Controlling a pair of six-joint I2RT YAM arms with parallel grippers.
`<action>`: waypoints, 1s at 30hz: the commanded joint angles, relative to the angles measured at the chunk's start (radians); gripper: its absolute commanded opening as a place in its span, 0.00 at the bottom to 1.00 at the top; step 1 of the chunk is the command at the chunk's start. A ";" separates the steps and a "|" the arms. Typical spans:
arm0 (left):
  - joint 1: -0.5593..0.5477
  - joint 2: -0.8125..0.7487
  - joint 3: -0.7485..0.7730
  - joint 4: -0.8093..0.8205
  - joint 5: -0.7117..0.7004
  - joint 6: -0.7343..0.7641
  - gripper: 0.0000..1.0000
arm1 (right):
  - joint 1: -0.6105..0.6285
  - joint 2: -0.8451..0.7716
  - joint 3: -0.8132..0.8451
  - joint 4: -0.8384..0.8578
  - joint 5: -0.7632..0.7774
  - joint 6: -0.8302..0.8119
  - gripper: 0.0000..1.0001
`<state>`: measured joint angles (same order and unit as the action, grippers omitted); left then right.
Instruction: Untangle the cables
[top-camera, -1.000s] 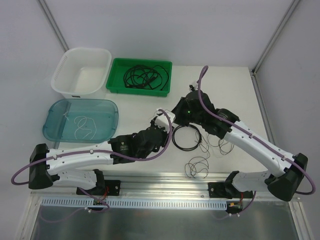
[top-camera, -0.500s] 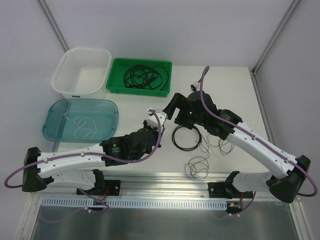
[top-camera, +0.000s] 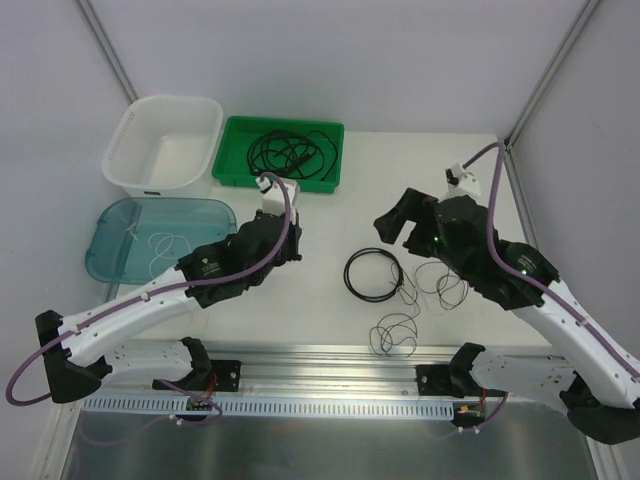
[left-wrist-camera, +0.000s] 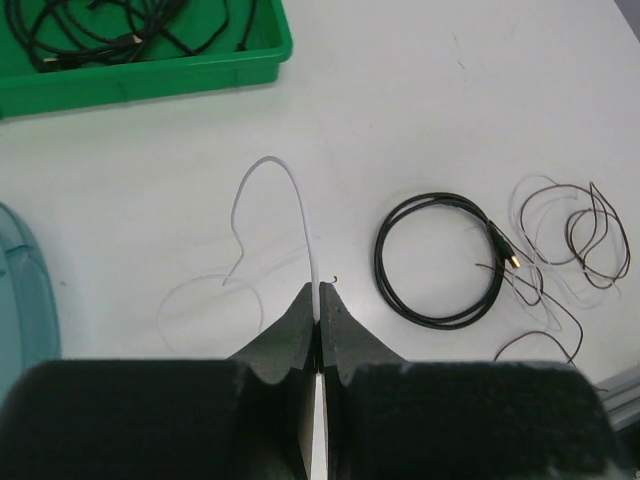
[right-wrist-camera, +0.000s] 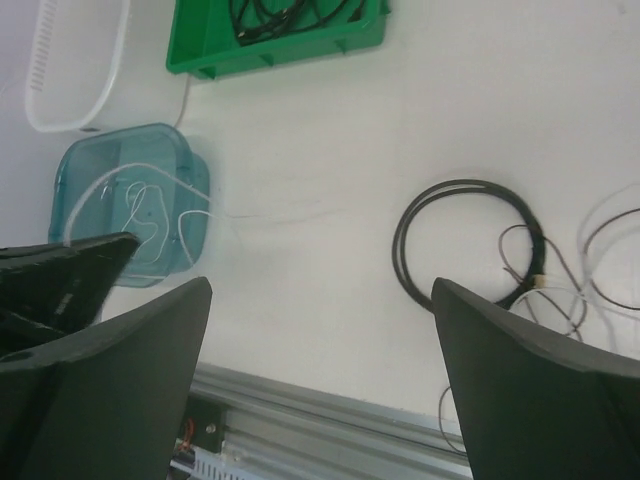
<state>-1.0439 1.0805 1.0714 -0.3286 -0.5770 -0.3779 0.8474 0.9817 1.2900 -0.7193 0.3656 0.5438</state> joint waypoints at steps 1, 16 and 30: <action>0.056 -0.069 0.094 -0.095 -0.016 -0.042 0.00 | -0.004 -0.087 -0.050 -0.089 0.154 -0.041 0.97; 0.571 -0.198 0.197 -0.240 -0.023 0.069 0.00 | -0.004 -0.163 -0.205 -0.138 0.142 0.005 0.97; 1.038 -0.159 -0.117 -0.049 0.203 0.093 0.16 | -0.004 -0.135 -0.244 -0.144 0.157 -0.039 0.97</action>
<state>-0.0505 0.9112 0.9752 -0.4725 -0.4648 -0.3088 0.8459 0.8330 1.0588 -0.8547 0.4961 0.5331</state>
